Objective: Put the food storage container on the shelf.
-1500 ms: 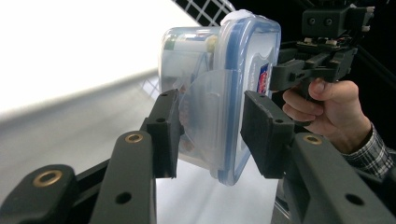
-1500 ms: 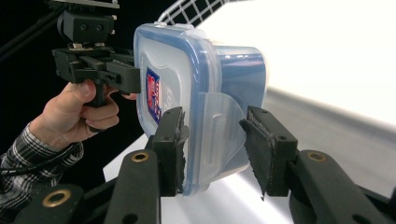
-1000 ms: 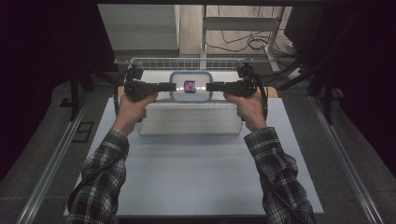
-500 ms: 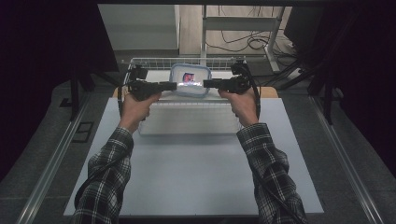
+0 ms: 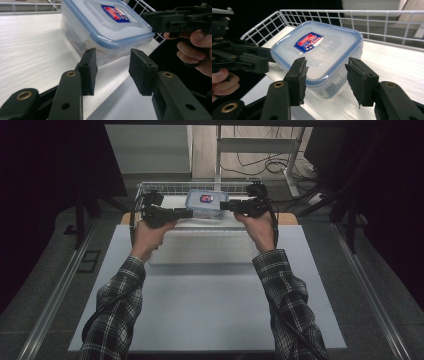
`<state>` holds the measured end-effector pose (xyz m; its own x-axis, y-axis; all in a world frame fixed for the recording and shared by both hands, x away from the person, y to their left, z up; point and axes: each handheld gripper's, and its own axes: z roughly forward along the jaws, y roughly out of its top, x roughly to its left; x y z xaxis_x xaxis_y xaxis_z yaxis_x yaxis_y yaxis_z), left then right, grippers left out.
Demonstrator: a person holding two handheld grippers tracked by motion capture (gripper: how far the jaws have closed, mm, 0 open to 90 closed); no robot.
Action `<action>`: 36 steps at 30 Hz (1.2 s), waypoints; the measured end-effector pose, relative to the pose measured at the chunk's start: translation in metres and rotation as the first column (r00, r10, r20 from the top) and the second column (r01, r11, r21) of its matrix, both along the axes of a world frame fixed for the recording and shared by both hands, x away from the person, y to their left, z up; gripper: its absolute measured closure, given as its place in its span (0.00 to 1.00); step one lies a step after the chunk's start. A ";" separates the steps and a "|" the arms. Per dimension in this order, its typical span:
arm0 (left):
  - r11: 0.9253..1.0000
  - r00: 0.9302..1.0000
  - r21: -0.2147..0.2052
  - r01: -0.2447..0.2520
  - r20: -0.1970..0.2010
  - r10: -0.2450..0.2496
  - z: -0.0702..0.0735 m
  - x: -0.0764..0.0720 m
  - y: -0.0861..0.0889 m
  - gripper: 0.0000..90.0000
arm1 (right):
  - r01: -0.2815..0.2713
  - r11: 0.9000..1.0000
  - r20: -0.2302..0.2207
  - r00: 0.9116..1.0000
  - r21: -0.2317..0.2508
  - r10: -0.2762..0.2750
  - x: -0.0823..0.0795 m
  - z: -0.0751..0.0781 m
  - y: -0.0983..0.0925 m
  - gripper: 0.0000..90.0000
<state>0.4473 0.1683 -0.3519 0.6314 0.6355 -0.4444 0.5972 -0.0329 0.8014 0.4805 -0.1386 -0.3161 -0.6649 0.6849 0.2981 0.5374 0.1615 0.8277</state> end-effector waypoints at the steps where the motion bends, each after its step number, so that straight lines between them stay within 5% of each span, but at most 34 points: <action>1: 1.000 1.000 0.011 -0.011 0.009 0.011 0.001 0.000 0.000 0.61 | 0.014 1.000 0.024 1.000 -0.027 -0.014 0.000 0.001 0.000 0.54; 6: 0.994 0.991 0.017 -0.108 0.075 0.107 0.013 0.001 0.005 0.56 | 0.043 0.999 0.047 0.998 -0.024 -0.041 0.000 0.002 -0.004 0.52; 8: 0.992 0.988 0.002 -0.129 0.080 0.128 0.016 0.006 0.004 0.57 | 0.042 0.999 0.049 0.998 -0.030 -0.040 0.001 0.002 -0.003 0.53; 10: 0.989 0.987 0.030 -0.146 0.074 0.143 0.017 0.011 0.000 0.58 | 0.044 0.998 0.048 0.998 -0.035 -0.042 0.003 0.001 -0.001 0.53; 15: 0.990 0.989 0.033 -0.135 0.062 0.132 0.015 0.012 -0.007 0.60 | 0.029 0.999 0.032 0.999 -0.016 -0.029 0.007 -0.001 0.004 0.56; 26: 0.989 0.988 0.041 -0.143 0.072 0.140 0.016 0.000 -0.006 0.61 | 0.021 0.998 0.053 0.998 -0.066 -0.018 -0.001 0.004 0.011 0.60; 36: 0.982 0.980 0.124 -0.146 0.157 0.125 0.018 -0.016 -0.006 0.26 | 0.017 0.998 0.100 0.995 -0.064 -0.011 -0.013 -0.003 0.005 0.24</action>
